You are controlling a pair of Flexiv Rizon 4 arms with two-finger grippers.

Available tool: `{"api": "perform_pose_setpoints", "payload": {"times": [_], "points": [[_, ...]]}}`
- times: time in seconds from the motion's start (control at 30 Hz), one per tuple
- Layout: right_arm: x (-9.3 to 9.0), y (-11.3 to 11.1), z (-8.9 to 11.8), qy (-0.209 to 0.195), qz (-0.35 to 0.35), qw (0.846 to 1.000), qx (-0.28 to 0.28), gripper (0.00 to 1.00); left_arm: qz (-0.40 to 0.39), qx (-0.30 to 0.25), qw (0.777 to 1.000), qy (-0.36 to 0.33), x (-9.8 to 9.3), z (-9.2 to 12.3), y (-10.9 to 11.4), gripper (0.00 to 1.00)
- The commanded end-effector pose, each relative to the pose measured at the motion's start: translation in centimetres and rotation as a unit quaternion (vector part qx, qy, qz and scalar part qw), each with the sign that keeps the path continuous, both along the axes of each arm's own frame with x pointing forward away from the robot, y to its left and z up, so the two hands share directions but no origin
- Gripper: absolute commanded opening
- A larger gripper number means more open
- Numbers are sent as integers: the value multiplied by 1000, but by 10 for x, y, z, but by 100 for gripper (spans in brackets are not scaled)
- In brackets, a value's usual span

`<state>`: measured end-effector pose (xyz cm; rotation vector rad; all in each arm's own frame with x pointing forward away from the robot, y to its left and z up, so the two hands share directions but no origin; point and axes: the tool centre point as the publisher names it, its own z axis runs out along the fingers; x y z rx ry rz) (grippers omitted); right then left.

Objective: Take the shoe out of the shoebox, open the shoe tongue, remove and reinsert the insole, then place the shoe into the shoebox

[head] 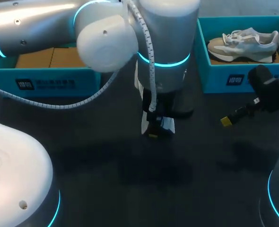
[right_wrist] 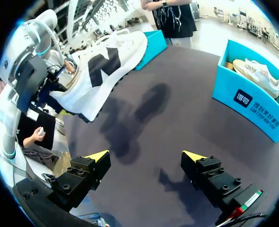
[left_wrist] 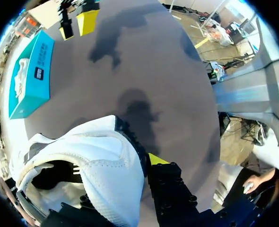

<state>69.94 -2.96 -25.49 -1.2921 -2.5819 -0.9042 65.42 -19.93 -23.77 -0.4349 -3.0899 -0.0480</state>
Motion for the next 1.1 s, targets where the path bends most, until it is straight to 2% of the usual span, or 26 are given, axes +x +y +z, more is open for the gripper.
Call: {"api": "perform_pose_setpoints", "payload": {"times": [0.03,0.57,1.1], "points": [[0,0,0,0,0,1000,-1,100,-4,0,1000,-3,5,8,7,0],[0,0,0,0,0,1000,-1,100,-20,-6,1000,-6,19,50,23,0],[0,0,0,0,0,1000,-1,100,-10,1,1000,-15,20,52,22,0]]}}
